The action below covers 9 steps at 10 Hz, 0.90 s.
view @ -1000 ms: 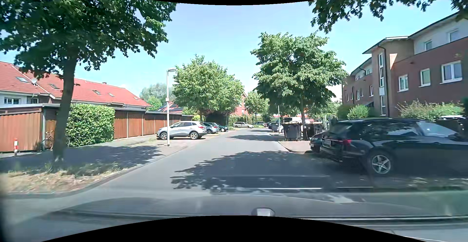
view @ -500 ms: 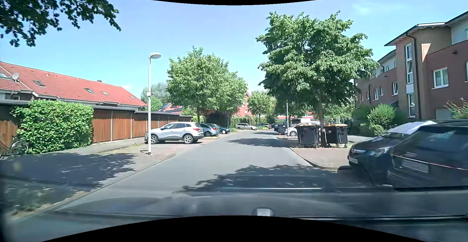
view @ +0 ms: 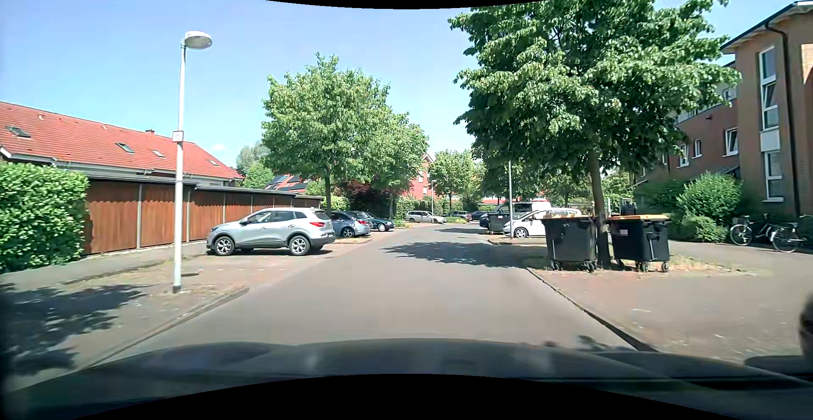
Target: Follow the waypoints while adhering to traffic rules and regulations
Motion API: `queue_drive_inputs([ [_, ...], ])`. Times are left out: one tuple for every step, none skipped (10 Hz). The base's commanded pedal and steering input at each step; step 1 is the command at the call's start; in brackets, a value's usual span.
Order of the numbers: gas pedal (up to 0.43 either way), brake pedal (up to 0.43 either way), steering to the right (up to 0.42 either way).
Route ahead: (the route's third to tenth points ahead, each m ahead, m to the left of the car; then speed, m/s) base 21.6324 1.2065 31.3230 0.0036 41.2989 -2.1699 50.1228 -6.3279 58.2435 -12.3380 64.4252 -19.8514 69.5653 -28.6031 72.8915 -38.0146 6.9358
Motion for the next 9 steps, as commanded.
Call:
queue_drive_inputs([
  [0.177,0.018,0.006],
  [0.177,0.018,0.006],
  [0.177,0.018,0.006],
  [0.169,0.018,0.009],
  [0.169,0.018,0.010],
  [0.157,0.018,0.010],
  [0.150,0.018,0.011],
  [0.150,0.018,0.015],
  [0.150,0.018,0.019],
])
